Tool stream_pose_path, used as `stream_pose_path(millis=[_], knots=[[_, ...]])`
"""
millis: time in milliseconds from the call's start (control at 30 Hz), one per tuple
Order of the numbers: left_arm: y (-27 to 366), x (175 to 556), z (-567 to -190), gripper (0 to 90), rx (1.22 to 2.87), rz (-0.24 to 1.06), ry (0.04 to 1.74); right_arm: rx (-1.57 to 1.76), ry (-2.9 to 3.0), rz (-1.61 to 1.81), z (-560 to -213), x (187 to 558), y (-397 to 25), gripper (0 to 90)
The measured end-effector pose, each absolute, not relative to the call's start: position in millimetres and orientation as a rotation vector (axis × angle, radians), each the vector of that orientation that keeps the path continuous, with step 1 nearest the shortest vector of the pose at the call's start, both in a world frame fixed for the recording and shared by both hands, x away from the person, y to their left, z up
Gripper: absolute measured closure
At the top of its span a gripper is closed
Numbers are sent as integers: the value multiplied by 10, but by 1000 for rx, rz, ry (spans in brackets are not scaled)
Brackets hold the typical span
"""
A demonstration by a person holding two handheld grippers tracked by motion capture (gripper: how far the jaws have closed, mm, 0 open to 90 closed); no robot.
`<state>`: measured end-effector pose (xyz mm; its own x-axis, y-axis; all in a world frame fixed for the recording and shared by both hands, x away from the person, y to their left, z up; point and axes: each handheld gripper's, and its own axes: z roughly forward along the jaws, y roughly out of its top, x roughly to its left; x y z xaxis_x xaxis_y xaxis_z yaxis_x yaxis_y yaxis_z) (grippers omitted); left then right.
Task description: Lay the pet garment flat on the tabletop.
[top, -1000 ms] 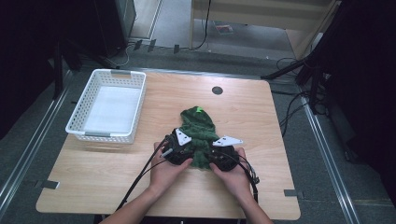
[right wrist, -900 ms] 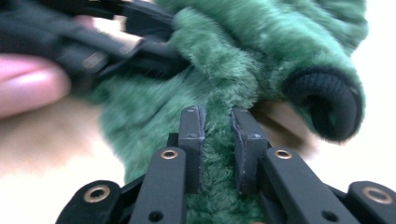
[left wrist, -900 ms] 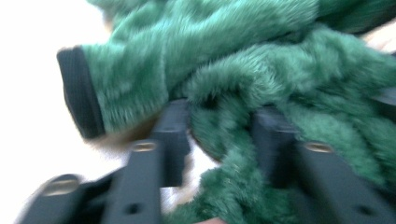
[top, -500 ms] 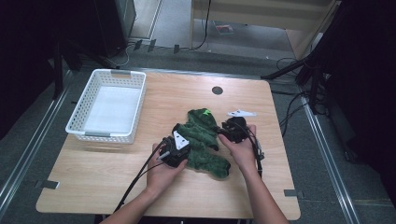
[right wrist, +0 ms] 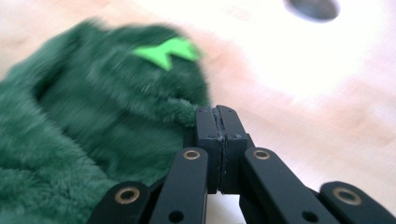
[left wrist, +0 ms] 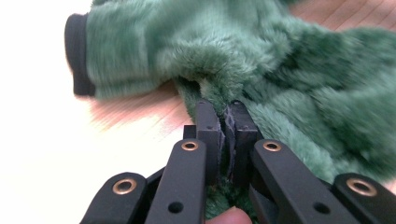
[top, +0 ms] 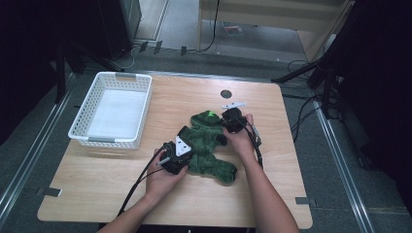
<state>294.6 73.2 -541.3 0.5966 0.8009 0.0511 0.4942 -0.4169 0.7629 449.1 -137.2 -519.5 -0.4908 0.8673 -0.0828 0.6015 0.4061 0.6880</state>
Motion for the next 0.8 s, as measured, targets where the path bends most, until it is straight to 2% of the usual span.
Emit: stream_pose_path(millis=[167, 200, 267, 300, 333, 367, 400, 433, 467, 500, 567, 600, 667, 733, 767, 800], knots=[[799, 2947, -5435, 866, 2102, 537, 1009, 1223, 2213, 866, -5151, 4652, -1329, 899], [808, 2947, -5438, 856, 2099, 536, 1012, 1216, 2244, 925, -5151, 4657, -1327, 874], [827, 2949, -5433, 818, 2070, 537, 1024, 1227, 2279, 1000, -5131, 4636, -1330, 681], [834, 2950, -5423, 760, 2063, 535, 1025, 1242, 2259, 1073, -5036, 4549, -1356, 632], [835, 2953, -5419, 760, 2058, 548, 1027, 1242, 2259, 1073, -5036, 4549, -1356, 632], [839, 2956, -5410, 722, 2048, 560, 1037, 1236, 2246, 1130, -4981, 4495, -1372, 610], [838, 2963, -5402, 693, 2028, 558, 1047, 1186, 2230, 1272, -4789, 4303, -1422, 576], [838, 2963, -5402, 670, 2028, 558, 1047, 1186, 2230, 1272, -4789, 4303, -1422, 576], [829, 2968, -5387, 649, 2019, 572, 1057, 1173, 2252, 1344, -4674, 4131, -1442, 531], [829, 2968, -5387, 649, 2019, 572, 1057, 1173, 2252, 1344, -4674, 4131, -1442, 531], [801, 2972, -5370, 646, 2010, 589, 1059, 1151, 2310, 1361, -4632, 3922, -1425, 468], [786, 2976, -5364, 652, 2013, 600, 1056, 1143, 2359, 1232, -4706, 3768, -1376, 442], [738, 2987, -5366, 662, 2015, 609, 1054, 1166, 2372, 1211, -4753, 3744, -1369, 460], [699, 2986, -5373, 798, 2039, 596, 1031, 1156, 2389, 1105, -4920, 3708, -1360, 653], [670, 2968, -5390, 849, 2072, 603, 1004, 1125, 2398, 1013, -5053, 3700, -1378, 784], [670, 2968, -5390, 857, 2072, 603, 1004, 1125, 2398, 1013, -5053, 3700, -1378, 784]])
